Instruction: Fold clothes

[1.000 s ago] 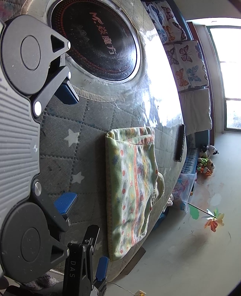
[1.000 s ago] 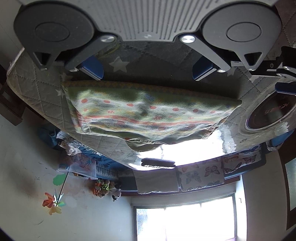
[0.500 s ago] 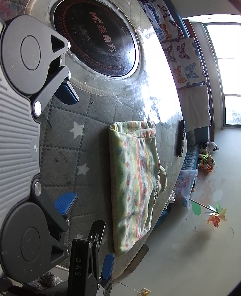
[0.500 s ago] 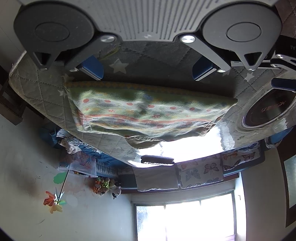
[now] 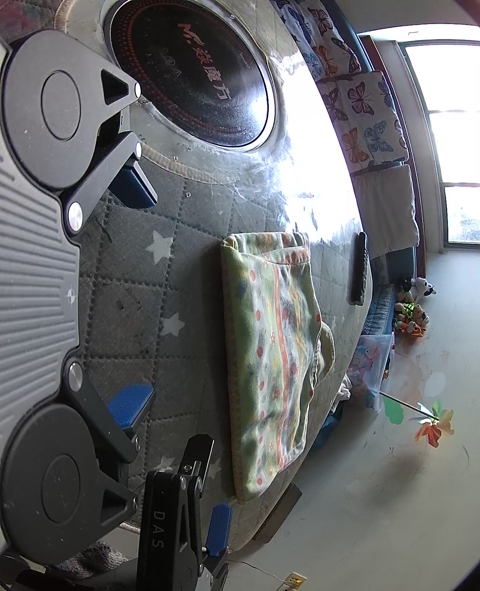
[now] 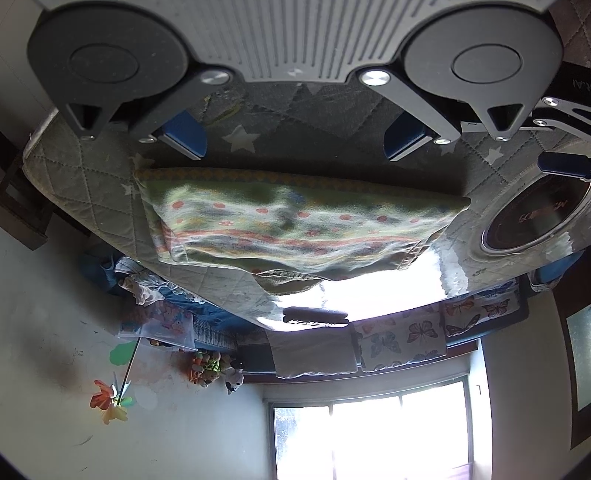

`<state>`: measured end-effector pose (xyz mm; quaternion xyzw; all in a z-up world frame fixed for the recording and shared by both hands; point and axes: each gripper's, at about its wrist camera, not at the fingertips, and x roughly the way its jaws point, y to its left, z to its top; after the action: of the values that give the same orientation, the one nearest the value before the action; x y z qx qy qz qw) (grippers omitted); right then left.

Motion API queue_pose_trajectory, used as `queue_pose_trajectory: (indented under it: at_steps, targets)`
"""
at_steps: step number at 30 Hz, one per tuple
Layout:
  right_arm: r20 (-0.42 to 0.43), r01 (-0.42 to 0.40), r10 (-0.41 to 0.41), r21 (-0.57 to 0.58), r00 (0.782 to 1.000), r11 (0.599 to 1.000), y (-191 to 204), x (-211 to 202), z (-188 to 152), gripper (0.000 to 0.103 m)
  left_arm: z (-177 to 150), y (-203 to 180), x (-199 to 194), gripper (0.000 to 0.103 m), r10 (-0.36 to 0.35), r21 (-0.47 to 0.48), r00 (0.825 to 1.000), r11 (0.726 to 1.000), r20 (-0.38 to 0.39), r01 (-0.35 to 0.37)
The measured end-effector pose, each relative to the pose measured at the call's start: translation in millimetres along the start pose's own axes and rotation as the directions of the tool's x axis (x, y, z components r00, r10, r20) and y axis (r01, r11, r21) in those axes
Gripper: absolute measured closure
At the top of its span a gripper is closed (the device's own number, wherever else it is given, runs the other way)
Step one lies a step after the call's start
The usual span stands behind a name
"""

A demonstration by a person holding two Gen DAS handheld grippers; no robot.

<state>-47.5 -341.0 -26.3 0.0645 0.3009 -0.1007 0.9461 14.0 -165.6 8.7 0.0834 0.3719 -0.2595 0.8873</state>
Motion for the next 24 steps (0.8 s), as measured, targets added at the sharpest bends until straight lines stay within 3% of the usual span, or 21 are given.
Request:
queue_pose_trajectory:
  at_steps: [24]
  targets:
    - [0.028,-0.005,0.005,0.011,1.000,1.000,-0.9,-12.9,-2.3,0.000,-4.1,-10.0,-9.3,0.000,0.002,0.018,1.000,1.000,0.016,-0.002]
